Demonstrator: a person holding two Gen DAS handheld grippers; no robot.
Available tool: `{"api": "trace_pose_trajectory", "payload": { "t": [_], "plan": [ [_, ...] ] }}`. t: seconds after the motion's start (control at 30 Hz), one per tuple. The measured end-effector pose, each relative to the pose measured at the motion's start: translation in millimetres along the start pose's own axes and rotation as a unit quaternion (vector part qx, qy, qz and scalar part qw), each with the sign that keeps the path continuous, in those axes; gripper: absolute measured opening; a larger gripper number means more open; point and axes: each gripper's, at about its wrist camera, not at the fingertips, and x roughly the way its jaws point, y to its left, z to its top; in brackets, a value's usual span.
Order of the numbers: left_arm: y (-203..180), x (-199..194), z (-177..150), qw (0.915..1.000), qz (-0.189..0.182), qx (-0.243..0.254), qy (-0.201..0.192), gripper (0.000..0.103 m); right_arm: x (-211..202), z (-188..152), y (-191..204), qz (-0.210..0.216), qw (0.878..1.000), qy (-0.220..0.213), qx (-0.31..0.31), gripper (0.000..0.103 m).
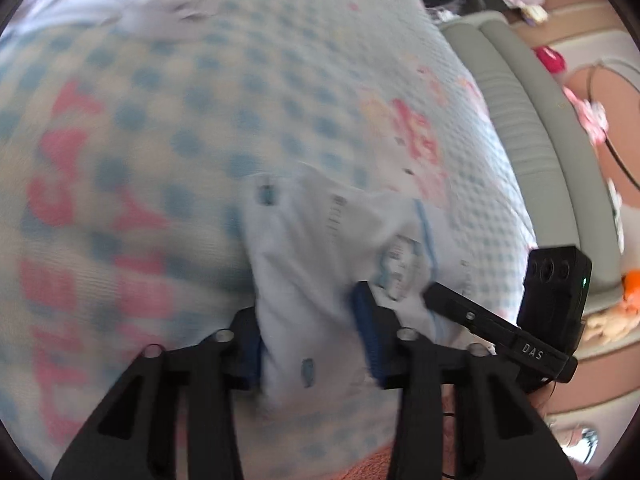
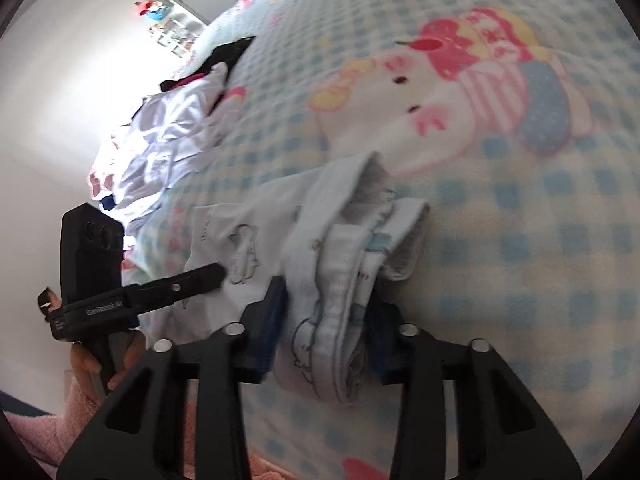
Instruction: Fold clothes
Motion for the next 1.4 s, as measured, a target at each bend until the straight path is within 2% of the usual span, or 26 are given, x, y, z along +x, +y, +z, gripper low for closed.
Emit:
{"api": "trace_pose_trajectory", "payload": {
  "t": [0.07, 0.33, 0.47, 0.57, 0.73, 0.83, 1.0, 1.03, 1.07, 1.1, 1.13, 1.17, 1.2, 1.23, 1.27, 1.3, 1.4],
  "plan": [
    [-15.4, -0.8, 0.9, 0.9996, 0.015, 0.022, -0.007, 0.034, -9.2, 1.9, 4.9, 0.000, 1.000, -0.007, -0.011, 0.031],
    [-87.4, 5.9, 31.4, 0.9966, -0.015, 0.076, -0.028, 0.031, -66.6, 41.3, -15.7, -0.001, 0.998, -0.057, 0.019, 0.030],
    [-130.1, 30.9, 52.6, 0.9935, -0.027, 0.109, -0.013, 0.026, -96.9, 68.4, -37.9, -0.007, 0.996, -0.085, 0.030, 0.030],
    [-166.7, 55.1, 66.6, 0.9913, -0.042, 0.125, -0.002, 0.025, -118.0, 84.5, -53.8, -0.014, 0.994, -0.104, 0.036, 0.030],
    [-220.6, 97.2, 80.0, 0.9886, -0.036, 0.146, 0.011, 0.025, -144.7, 107.8, -86.9, -0.053, 0.991, -0.113, 0.050, 0.030],
    [-219.3, 107.3, 76.5, 0.9907, -0.022, 0.134, 0.012, 0.025, -146.5, 103.4, -108.7, -0.073, 0.990, -0.101, 0.068, 0.030],
    [-171.0, 127.4, 68.0, 0.9961, 0.000, 0.080, 0.038, 0.025, -120.9, 77.3, -144.5, -0.074, 0.991, -0.056, 0.098, 0.035],
    [-160.0, 132.7, 67.2, 0.9964, -0.011, 0.069, 0.048, 0.026, -114.4, 72.4, -151.2, -0.074, 0.991, -0.046, 0.104, 0.043],
    [-148.9, 138.0, 66.3, 0.9963, -0.022, 0.058, 0.059, 0.031, -107.6, 68.2, -157.1, -0.073, 0.991, -0.038, 0.108, 0.049],
    [-138.7, 146.0, 65.9, 0.9950, -0.043, 0.048, 0.076, 0.042, -100.2, 66.1, -160.4, -0.069, 0.991, -0.033, 0.110, 0.063],
    [-130.1, 154.9, 65.6, 0.9928, -0.066, 0.035, 0.094, 0.045, -92.9, 64.1, -163.8, -0.065, 0.991, -0.028, 0.111, 0.068],
    [-123.9, 161.3, 65.2, 0.9913, -0.080, 0.020, 0.103, 0.044, -85.5, 62.0, -167.2, -0.061, 0.992, -0.023, 0.112, 0.068],
    [-122.0, 164.5, 65.0, 0.9907, -0.087, 0.012, 0.104, 0.042, -80.9, 61.0, -169.0, -0.057, 0.992, -0.021, 0.112, 0.062],
    [-125.1, 164.0, 64.7, 0.9912, -0.087, 0.014, 0.099, 0.039, -85.1, 63.2, -166.0, -0.054, 0.992, -0.029, 0.109, 0.047],
    [-132.5, 160.7, 64.5, 0.9921, -0.085, 0.023, 0.089, 0.029, -89.4, 65.5, -163.0, -0.052, 0.992, -0.036, 0.107, 0.047],
    [-142.9, 156.7, 64.9, 0.9927, -0.083, 0.036, 0.079, 0.025, -93.6, 67.8, -159.9, -0.049, 0.992, -0.043, 0.104, 0.043],
    [-177.5, 143.9, 74.1, 0.9913, -0.100, 0.064, 0.056, 0.023, -108.1, 75.8, -150.4, -0.043, 0.992, -0.066, 0.094, 0.037]
  ]
}}
